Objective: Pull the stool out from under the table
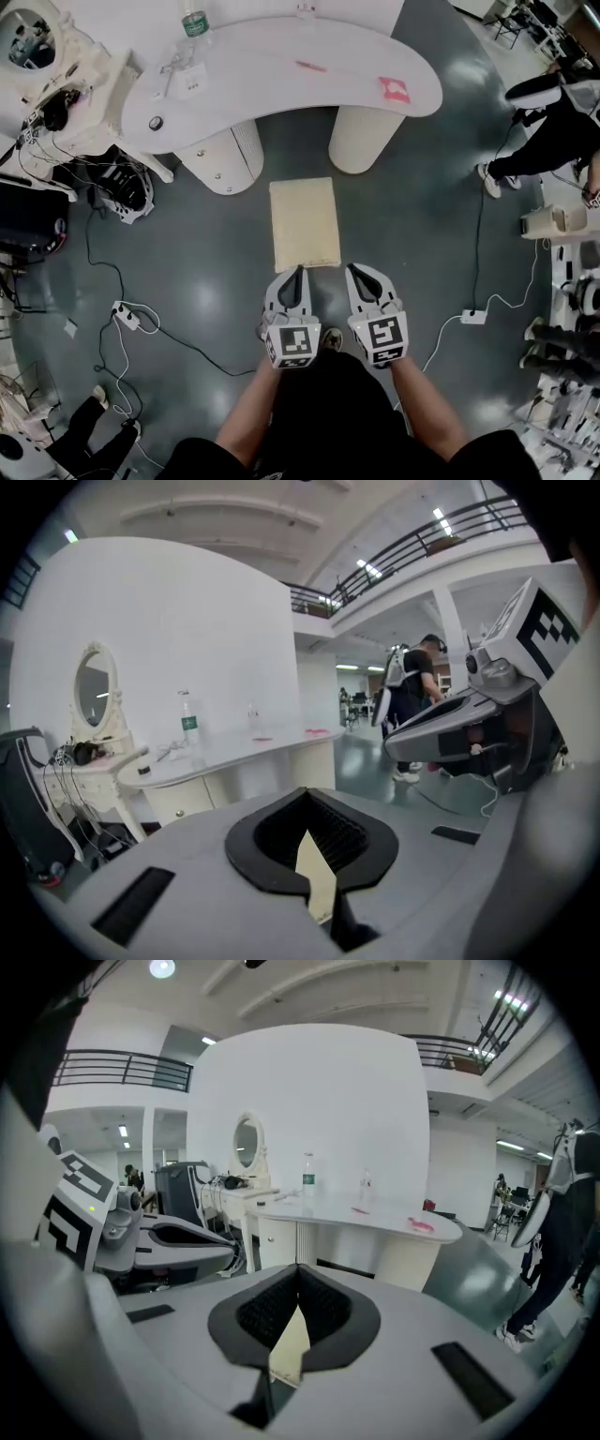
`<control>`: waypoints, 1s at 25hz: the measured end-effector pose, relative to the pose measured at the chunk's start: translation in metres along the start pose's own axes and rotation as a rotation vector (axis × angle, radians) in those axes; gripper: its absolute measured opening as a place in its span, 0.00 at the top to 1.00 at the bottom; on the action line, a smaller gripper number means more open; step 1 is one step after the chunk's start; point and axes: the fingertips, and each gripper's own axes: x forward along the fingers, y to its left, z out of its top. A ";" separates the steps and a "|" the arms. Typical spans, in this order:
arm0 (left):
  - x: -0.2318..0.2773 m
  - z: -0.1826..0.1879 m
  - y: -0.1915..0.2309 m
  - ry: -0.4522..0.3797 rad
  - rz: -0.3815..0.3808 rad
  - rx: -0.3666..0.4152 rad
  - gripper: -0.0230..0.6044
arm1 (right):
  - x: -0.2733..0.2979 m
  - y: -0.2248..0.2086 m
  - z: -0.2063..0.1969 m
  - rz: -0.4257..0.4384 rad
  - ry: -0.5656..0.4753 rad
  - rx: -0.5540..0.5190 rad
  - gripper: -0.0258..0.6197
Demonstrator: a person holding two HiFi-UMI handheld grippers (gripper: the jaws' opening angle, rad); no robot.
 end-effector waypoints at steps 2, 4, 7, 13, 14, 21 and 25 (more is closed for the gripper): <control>-0.007 0.022 0.007 -0.038 -0.010 -0.020 0.95 | -0.008 -0.004 0.026 -0.024 -0.032 -0.002 0.95; -0.015 0.050 0.011 -0.085 -0.023 -0.010 0.95 | -0.016 -0.006 0.049 -0.044 -0.069 0.000 0.95; -0.022 0.085 0.013 -0.154 -0.025 -0.021 0.95 | -0.029 -0.011 0.084 -0.079 -0.131 -0.010 0.95; -0.037 0.137 0.028 -0.231 0.008 -0.110 0.95 | -0.046 -0.012 0.139 -0.108 -0.255 -0.015 0.95; -0.040 0.146 0.029 -0.247 0.013 -0.113 0.95 | -0.048 -0.013 0.147 -0.105 -0.281 -0.014 0.95; -0.038 0.208 0.027 -0.347 0.021 -0.120 0.95 | -0.063 -0.032 0.183 -0.104 -0.357 -0.006 0.95; -0.036 0.235 0.015 -0.387 0.014 -0.089 0.95 | -0.070 -0.041 0.199 -0.102 -0.393 -0.062 0.95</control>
